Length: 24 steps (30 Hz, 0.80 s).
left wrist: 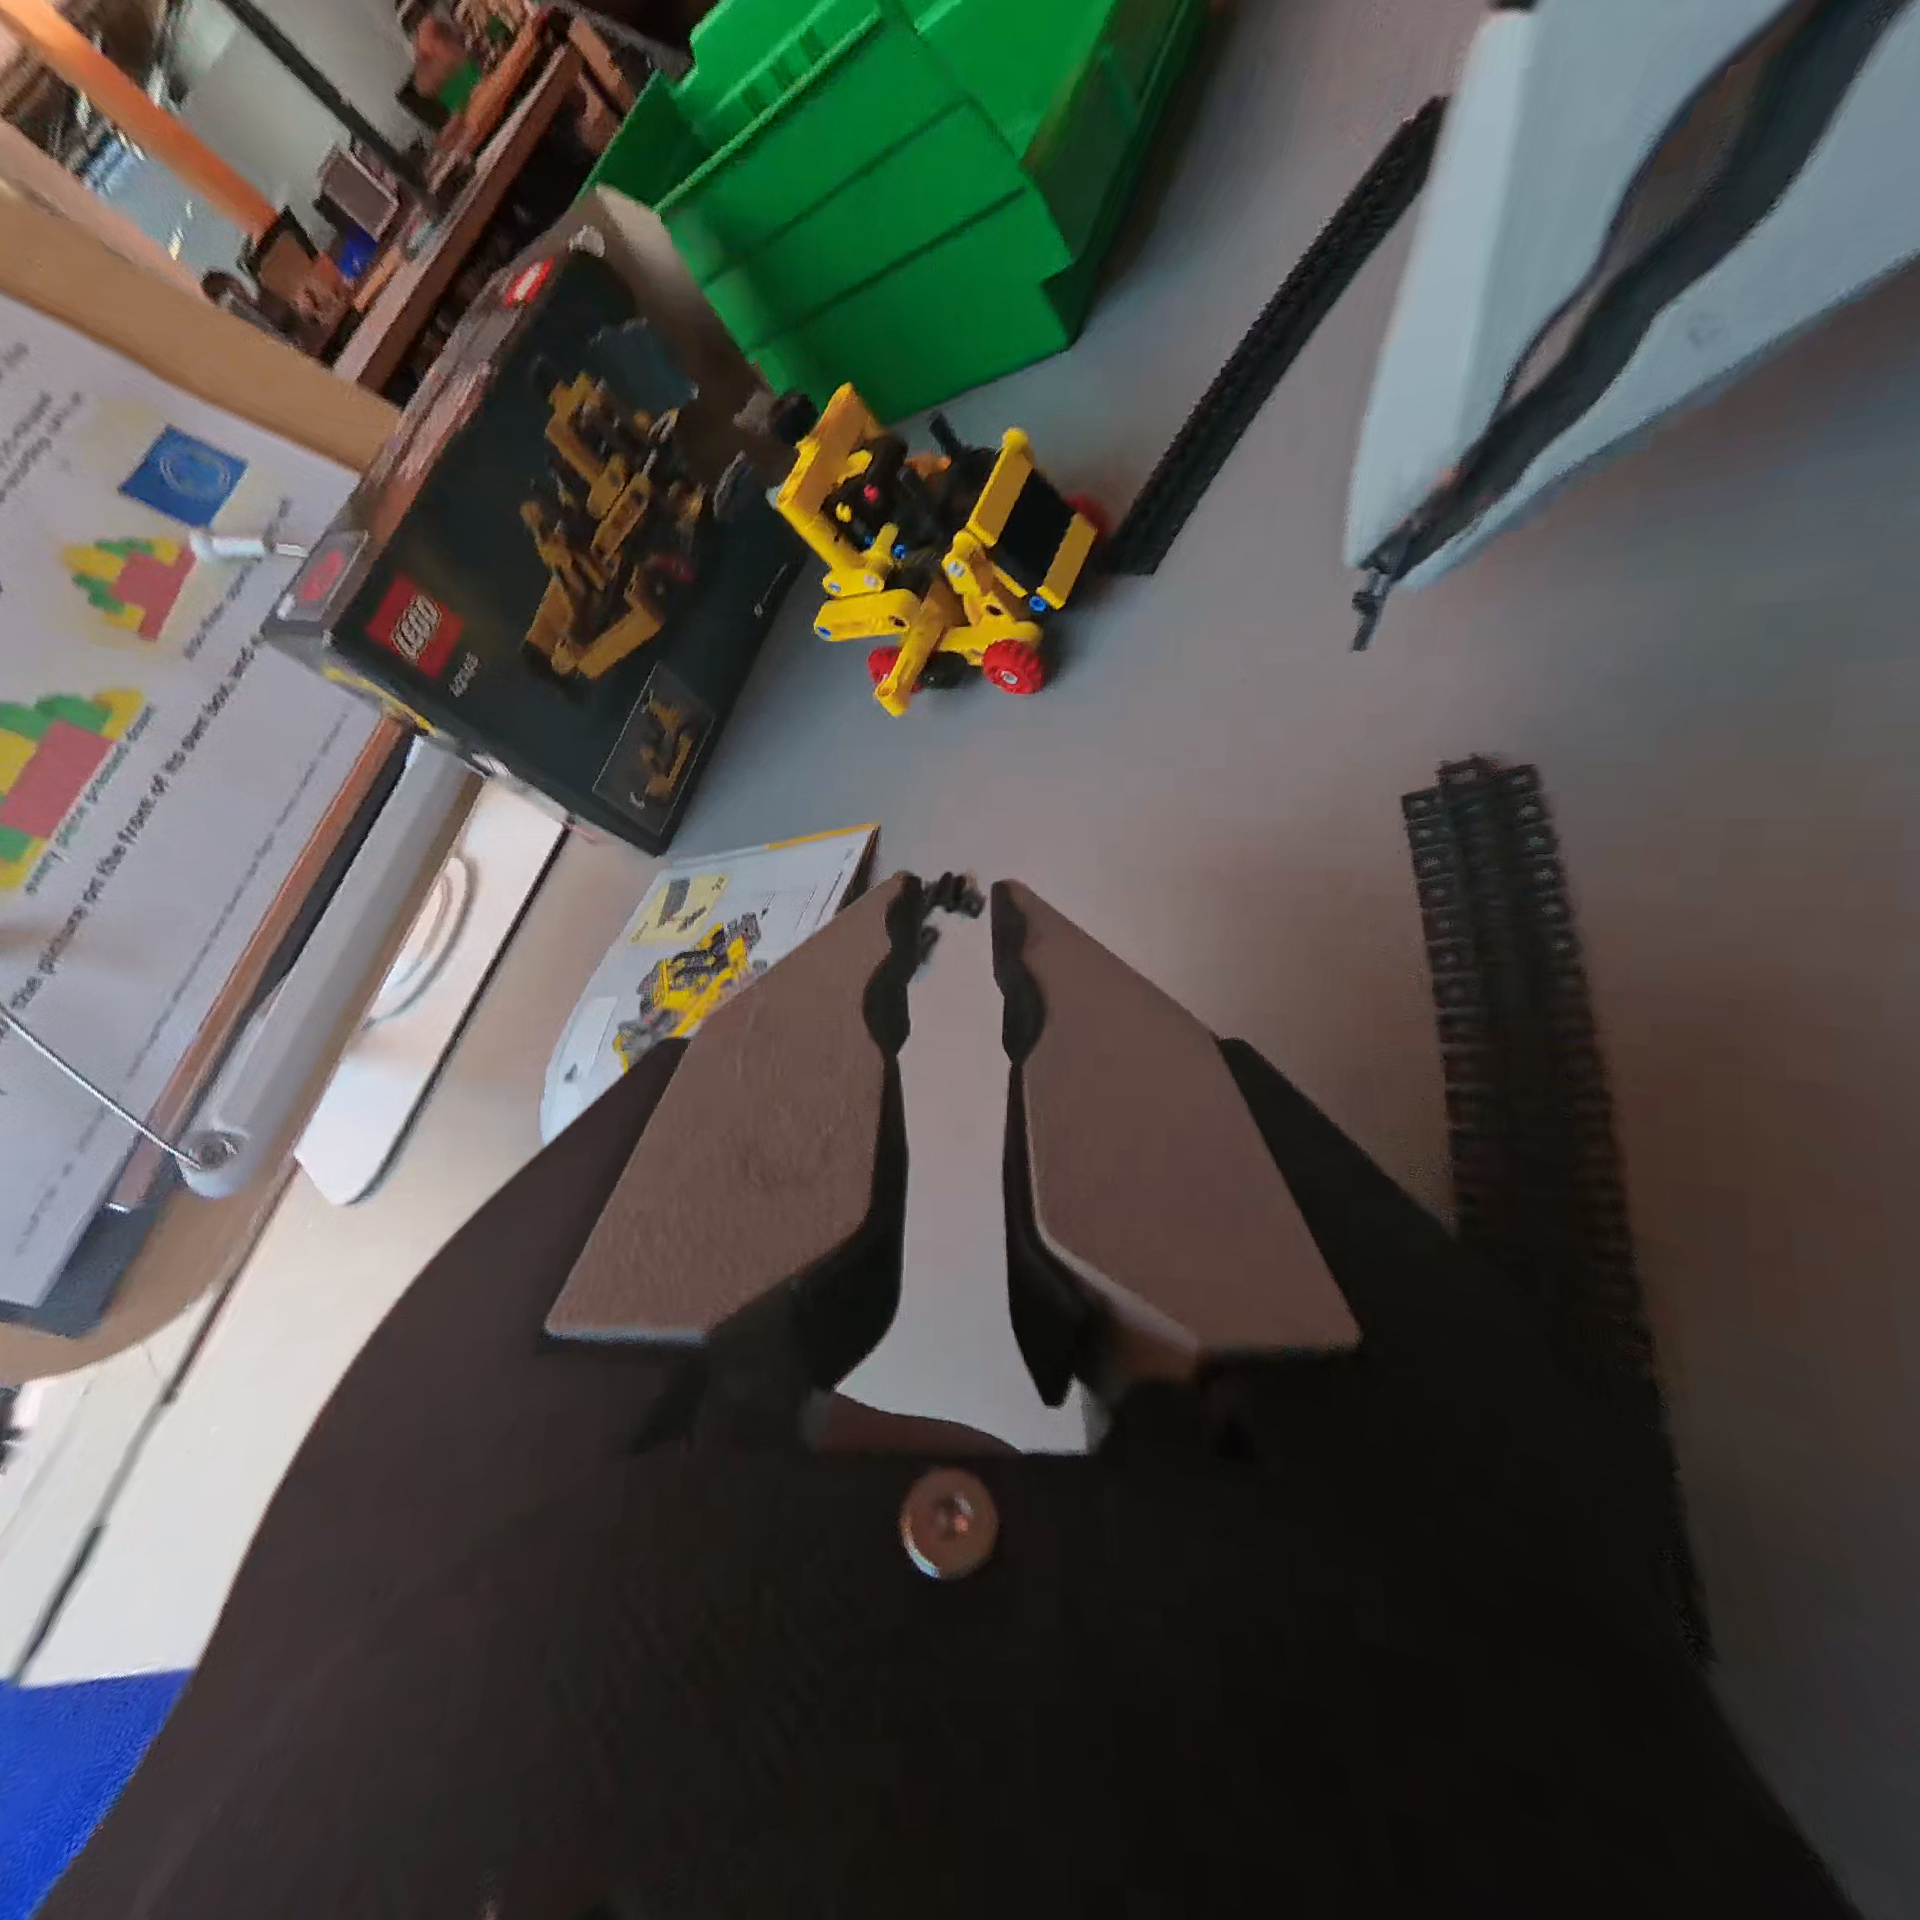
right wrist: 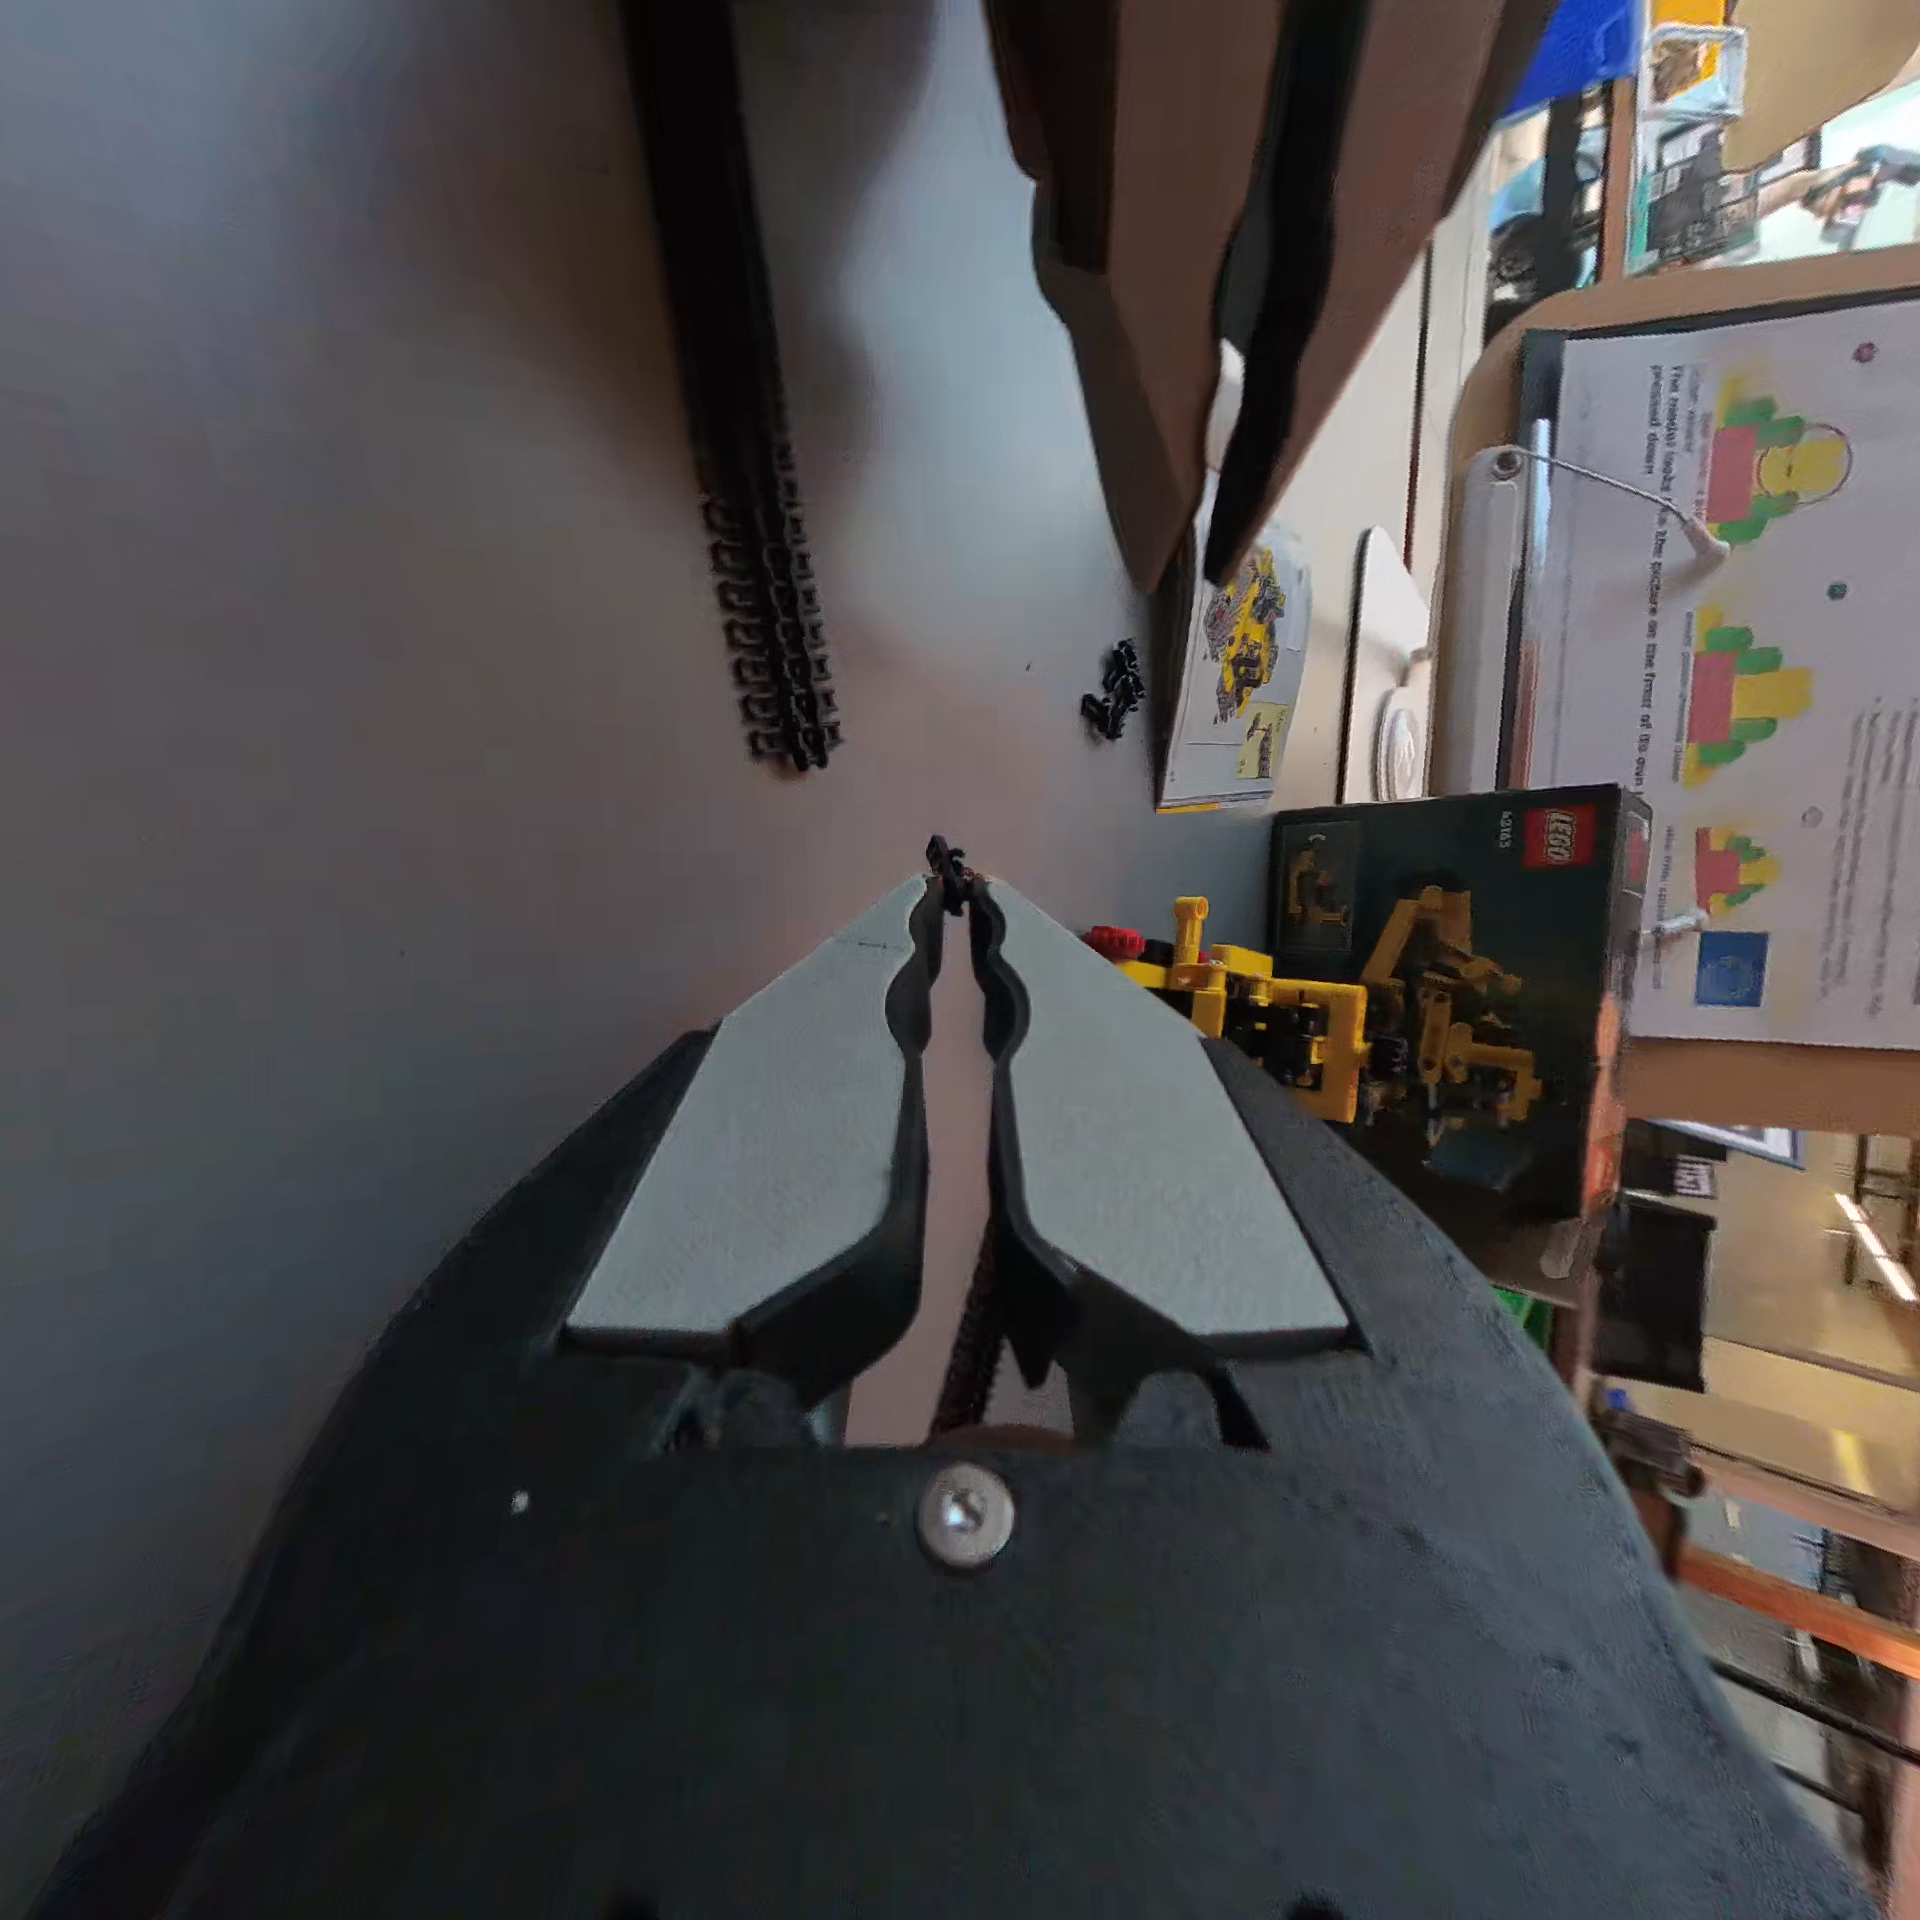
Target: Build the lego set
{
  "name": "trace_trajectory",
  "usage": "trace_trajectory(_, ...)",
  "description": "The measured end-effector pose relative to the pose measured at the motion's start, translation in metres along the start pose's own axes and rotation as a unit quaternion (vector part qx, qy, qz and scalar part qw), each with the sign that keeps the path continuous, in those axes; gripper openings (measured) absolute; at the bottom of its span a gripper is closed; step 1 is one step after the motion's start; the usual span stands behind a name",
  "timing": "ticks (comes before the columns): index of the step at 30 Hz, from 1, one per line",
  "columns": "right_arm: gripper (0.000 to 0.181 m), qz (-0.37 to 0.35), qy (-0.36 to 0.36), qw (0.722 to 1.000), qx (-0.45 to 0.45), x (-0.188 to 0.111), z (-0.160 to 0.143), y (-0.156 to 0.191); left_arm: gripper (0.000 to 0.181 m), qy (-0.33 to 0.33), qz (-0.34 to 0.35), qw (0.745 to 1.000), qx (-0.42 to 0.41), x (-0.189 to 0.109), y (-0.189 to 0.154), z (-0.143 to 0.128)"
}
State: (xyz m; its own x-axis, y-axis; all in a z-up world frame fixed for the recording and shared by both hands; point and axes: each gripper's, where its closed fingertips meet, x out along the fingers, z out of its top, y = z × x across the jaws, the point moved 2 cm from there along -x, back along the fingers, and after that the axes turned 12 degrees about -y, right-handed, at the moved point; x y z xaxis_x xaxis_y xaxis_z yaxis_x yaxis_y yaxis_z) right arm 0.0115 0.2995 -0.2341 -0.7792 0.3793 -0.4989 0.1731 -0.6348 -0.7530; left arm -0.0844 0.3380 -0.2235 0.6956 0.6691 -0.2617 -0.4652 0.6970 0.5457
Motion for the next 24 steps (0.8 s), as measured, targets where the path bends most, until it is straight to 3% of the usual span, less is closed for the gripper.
trace_trajectory(4,0.002,0.034,0.049,0.996,-0.068,0.006,-0.001,0.010,0.013,0.010,-0.049,0.994,-0.096,0.004,-0.010,-0.003)
trace_trajectory(10,0.008,0.063,0.081,0.988,-0.113,0.010,0.000,0.021,0.011,0.015,0.000,0.993,-0.121,-0.004,0.010,-0.006)
trace_trajectory(12,0.001,0.096,0.075,0.988,-0.095,0.007,0.004,0.030,0.011,0.010,-0.001,0.990,-0.138,-0.006,0.013,-0.006)
trace_trajectory(16,0.009,0.099,0.055,0.993,-0.045,0.001,0.009,0.025,0.011,0.011,0.010,0.990,-0.138,-0.007,0.018,-0.007)
trace_trajectory(21,0.011,0.080,0.054,0.986,0.135,0.000,-0.001,0.007,0.012,0.018,0.008,0.989,-0.144,-0.007,0.016,-0.011)
trace_trajectory(24,0.015,0.096,0.045,0.981,0.162,0.002,-0.007,0.011,0.012,0.021,0.010,0.990,-0.139,-0.007,0.016,-0.012)
